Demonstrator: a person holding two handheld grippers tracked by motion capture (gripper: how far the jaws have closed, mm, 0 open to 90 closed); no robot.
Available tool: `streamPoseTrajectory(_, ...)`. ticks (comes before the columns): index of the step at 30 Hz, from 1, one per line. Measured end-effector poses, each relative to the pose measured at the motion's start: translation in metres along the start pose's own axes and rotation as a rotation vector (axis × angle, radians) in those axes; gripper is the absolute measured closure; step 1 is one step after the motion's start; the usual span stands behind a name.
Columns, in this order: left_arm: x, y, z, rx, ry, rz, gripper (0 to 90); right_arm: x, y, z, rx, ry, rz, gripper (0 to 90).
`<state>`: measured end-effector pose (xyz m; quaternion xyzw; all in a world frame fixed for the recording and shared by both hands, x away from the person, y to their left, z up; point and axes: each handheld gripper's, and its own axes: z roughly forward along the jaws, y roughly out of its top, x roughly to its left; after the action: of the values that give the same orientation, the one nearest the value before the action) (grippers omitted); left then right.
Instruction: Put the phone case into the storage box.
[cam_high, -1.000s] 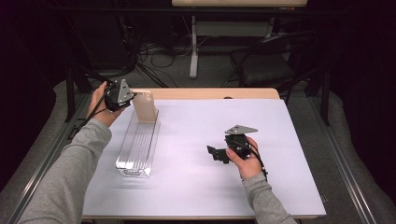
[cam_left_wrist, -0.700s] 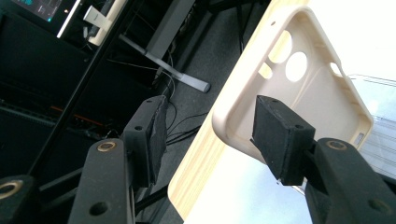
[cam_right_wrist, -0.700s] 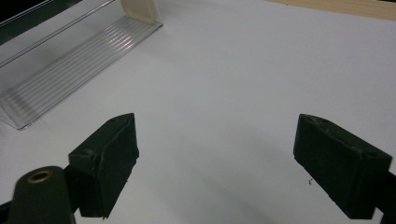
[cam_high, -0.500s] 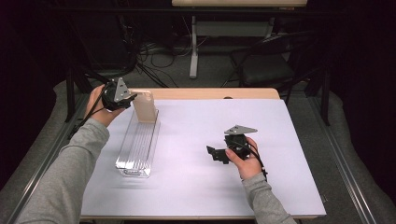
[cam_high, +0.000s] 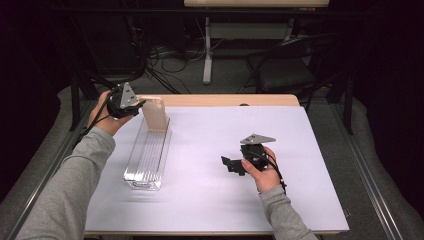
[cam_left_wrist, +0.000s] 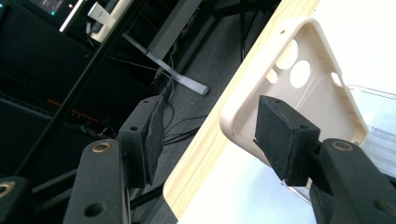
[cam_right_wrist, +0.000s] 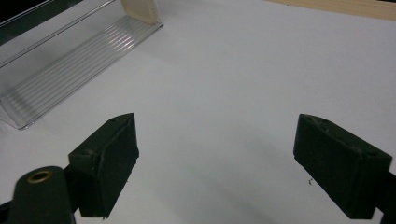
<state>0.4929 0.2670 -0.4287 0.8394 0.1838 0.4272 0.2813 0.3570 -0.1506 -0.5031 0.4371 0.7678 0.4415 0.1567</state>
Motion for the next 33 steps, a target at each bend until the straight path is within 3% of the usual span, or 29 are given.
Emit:
streamPoseTrajectory(11,0.004,0.002,-0.004,-0.013,-0.046,-0.137,40.2,0.0,0.0,0.0,0.004,0.007,0.0,13.4)
streamPoseTrajectory(14,0.006,0.001,-0.005,0.002,-0.066,-0.18,39.5,0.0,0.0,0.0,0.004,0.008,0.0,13.4)
streamPoseTrajectory(22,0.008,0.001,-0.012,0.039,-0.102,-0.241,39.4,0.0,0.0,-0.001,0.007,0.01,0.0,13.4)
streamPoseTrajectory(27,0.009,0.004,-0.019,0.048,-0.138,-0.317,39.0,0.0,0.0,-0.001,0.006,0.009,0.0,13.4)
streamPoseTrajectory(30,0.008,0.005,-0.021,0.033,-0.168,-0.377,33.3,0.0,0.0,-0.001,0.007,0.01,0.001,13.4)
streamPoseTrajectory(33,0.008,0.008,-0.023,0.015,-0.18,-0.392,30.7,0.0,0.0,-0.001,0.007,0.011,0.001,13.4)
